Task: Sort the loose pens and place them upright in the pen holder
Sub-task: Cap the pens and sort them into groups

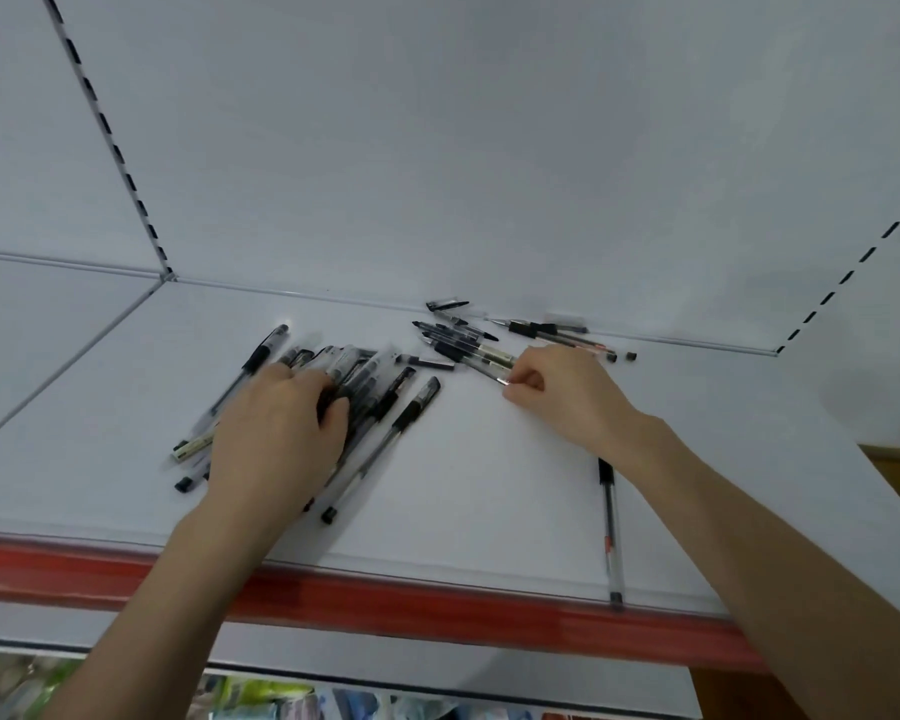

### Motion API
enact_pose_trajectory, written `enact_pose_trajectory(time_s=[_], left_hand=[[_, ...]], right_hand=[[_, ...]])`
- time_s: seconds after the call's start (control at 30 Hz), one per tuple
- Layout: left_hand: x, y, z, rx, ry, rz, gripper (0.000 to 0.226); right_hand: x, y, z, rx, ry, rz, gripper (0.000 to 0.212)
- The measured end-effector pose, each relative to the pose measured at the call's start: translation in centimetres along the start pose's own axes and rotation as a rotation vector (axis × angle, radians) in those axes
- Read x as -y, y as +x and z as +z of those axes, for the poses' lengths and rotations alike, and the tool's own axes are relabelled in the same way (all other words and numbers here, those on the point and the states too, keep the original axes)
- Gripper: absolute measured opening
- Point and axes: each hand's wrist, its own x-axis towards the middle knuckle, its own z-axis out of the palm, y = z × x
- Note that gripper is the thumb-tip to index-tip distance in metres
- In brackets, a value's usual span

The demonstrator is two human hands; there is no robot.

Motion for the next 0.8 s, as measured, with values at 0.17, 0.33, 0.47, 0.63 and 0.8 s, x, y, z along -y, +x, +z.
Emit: enact_pose_trajectory(time_s=[0.17,0.33,0.47,0.63,0.8], left_hand=[[-0.6,0.0,0.2,-0.103,-0.115,0.108,0.015],[-4.6,0.6,0.1,0.076,-0.604,0.041,0.019],[-6.4,1.4,0.7,0.168,-0.867,-0.065,0.016],[-5.6,2.0,0.1,0.164,-0.957,-0.185,0.014],[-3.9,1.8,-0.9,0.148,-0.934,-0.243,0.014]], right_hand=[[0.3,-1.0,-1.3,0.002,0.128,0.063,0.012],[2.6,-3.8,-3.3,0.135,0.643,0.089,0.016],[4.0,-4.7,-3.3,0.256,0.685,0.031,0.012],[3.6,-1.7,-2.7,0.217,0.616,0.014,0.012],[2.9,5.5,-1.5,-0.126,0.260,-0.044,0.013]])
